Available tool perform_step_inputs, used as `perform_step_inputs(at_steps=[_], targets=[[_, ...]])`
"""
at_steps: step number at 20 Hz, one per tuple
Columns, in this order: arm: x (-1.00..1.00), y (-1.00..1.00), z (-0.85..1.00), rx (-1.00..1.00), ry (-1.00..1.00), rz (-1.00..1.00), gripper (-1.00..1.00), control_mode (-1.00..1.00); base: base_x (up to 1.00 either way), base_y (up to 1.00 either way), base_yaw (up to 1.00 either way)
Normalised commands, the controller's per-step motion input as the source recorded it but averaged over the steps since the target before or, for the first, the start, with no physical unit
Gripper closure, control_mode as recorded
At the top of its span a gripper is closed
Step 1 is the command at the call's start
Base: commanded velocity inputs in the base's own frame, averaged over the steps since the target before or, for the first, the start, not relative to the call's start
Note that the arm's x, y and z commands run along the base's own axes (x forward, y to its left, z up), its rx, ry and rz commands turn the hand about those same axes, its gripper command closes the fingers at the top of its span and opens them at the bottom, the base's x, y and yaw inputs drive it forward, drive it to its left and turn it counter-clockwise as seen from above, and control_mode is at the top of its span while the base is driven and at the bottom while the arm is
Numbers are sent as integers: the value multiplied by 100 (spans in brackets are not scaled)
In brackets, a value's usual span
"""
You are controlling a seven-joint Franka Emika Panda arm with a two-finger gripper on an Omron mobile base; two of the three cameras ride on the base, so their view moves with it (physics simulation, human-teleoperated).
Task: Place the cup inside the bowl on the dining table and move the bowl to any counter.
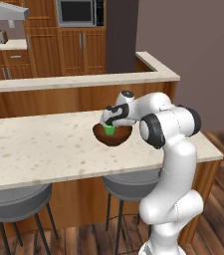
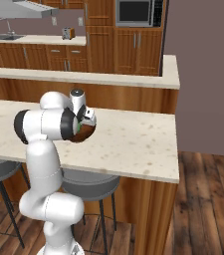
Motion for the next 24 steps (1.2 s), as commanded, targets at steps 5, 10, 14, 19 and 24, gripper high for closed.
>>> perform_step_inputs(at_steps=[5,10,14,19,24], targets=[[-2,0,-1,0,0,0,100,-100,0,0,0],[0,0,0,0,0,0,100,-100,0,0,0],[0,3,0,0,0,0,-100,-100,0,0,0],[0,4,0,0,0,0,-100,-100,0,0,0],[0,0,0,0,0,0,-100,-100,0,0,0]])
